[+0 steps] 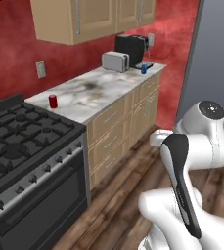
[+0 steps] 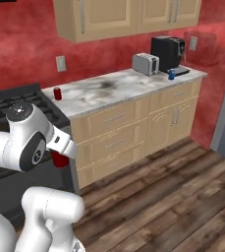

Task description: Four empty soda cans are scattered around the kitchen. Gather all the cans and cluster them next to the stove for recycling.

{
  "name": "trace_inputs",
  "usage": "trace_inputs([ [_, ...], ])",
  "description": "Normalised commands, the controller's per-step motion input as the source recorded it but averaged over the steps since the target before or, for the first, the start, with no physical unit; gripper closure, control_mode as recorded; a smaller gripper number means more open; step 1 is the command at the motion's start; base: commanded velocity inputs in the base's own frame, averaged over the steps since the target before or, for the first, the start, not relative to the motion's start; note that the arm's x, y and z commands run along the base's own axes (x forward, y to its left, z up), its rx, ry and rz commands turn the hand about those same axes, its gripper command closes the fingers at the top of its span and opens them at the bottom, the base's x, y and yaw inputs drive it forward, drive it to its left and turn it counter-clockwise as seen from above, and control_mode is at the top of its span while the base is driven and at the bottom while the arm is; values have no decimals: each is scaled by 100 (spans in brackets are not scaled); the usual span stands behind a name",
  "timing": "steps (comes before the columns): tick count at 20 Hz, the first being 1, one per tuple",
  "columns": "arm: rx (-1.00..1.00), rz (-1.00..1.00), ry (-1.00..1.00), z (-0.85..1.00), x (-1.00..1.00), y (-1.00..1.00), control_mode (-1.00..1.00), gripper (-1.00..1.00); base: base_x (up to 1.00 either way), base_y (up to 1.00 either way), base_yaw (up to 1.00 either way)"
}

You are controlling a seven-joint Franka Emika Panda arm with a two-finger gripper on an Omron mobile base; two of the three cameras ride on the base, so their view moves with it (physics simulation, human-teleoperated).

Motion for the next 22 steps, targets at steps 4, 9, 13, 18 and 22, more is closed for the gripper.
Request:
trace_inputs([
  [4,0,0,0,0,0,0,100,100,49,-18,18],
  [9,0,0,0,0,0,0,100,100,50,-18,18],
  [13,0,0,0,0,0,0,100,100,54,-11,18],
  [18,0,0,0,0,0,0,100,100,55,-11,19],
  [22,0,0,0,0,0,0,100,100,54,-13,19],
])
